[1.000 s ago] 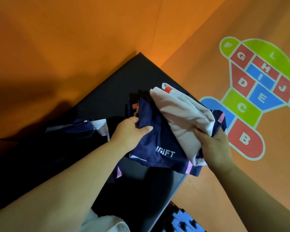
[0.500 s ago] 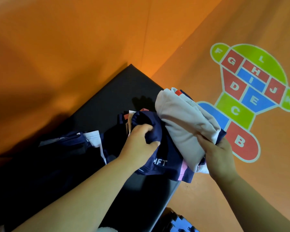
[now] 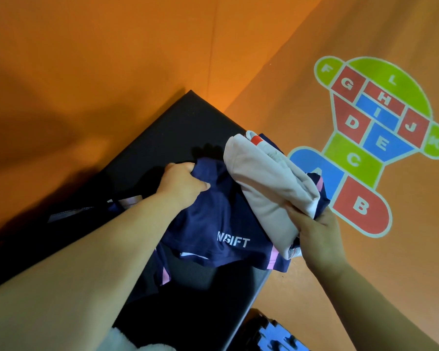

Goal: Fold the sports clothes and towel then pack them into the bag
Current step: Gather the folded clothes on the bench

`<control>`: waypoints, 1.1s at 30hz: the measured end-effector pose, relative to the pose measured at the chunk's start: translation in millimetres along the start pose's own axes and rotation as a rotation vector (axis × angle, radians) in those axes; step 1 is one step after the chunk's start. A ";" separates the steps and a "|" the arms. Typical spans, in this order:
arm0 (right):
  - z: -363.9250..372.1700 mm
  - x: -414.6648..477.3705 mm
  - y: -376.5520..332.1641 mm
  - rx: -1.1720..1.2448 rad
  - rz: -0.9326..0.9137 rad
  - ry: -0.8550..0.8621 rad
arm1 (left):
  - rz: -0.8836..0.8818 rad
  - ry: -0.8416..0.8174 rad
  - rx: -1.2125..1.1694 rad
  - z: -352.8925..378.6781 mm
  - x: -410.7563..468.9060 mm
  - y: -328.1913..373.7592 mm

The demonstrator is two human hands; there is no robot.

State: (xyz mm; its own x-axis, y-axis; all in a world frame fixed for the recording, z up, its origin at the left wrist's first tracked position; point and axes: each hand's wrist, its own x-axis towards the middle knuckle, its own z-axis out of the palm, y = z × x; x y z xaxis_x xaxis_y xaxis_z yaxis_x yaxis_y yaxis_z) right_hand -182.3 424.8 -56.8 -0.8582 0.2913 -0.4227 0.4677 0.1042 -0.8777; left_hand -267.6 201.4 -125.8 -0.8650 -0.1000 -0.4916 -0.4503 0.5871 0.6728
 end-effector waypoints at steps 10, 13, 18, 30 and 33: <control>-31.4 -7.4 -29.7 -0.021 -0.074 0.063 | 0.204 -0.090 -0.114 -12.0 -46.7 32.8; -48.8 -9.6 -43.0 -0.008 -0.071 0.124 | 0.224 -0.072 -0.146 -23.7 -66.9 51.5; -66.0 -14.8 -64.6 0.021 -0.081 0.178 | 0.228 -0.101 -0.281 -54.3 -98.5 67.0; 42.5 -27.1 -32.6 -0.317 -0.033 0.018 | 0.145 -0.016 -0.507 -133.8 -129.4 28.0; 71.0 -32.1 -20.8 -0.490 -0.017 -0.260 | 0.181 -0.058 -0.514 -151.5 -141.0 17.3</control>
State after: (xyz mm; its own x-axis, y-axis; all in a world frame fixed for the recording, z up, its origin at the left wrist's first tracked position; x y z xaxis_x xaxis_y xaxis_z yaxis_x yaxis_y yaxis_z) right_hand -179.5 345.8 -41.0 -0.8614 0.0475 -0.5057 0.4435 0.5554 -0.7034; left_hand -187.0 104.0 38.9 -0.9318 0.0193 -0.3625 -0.3577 0.1208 0.9260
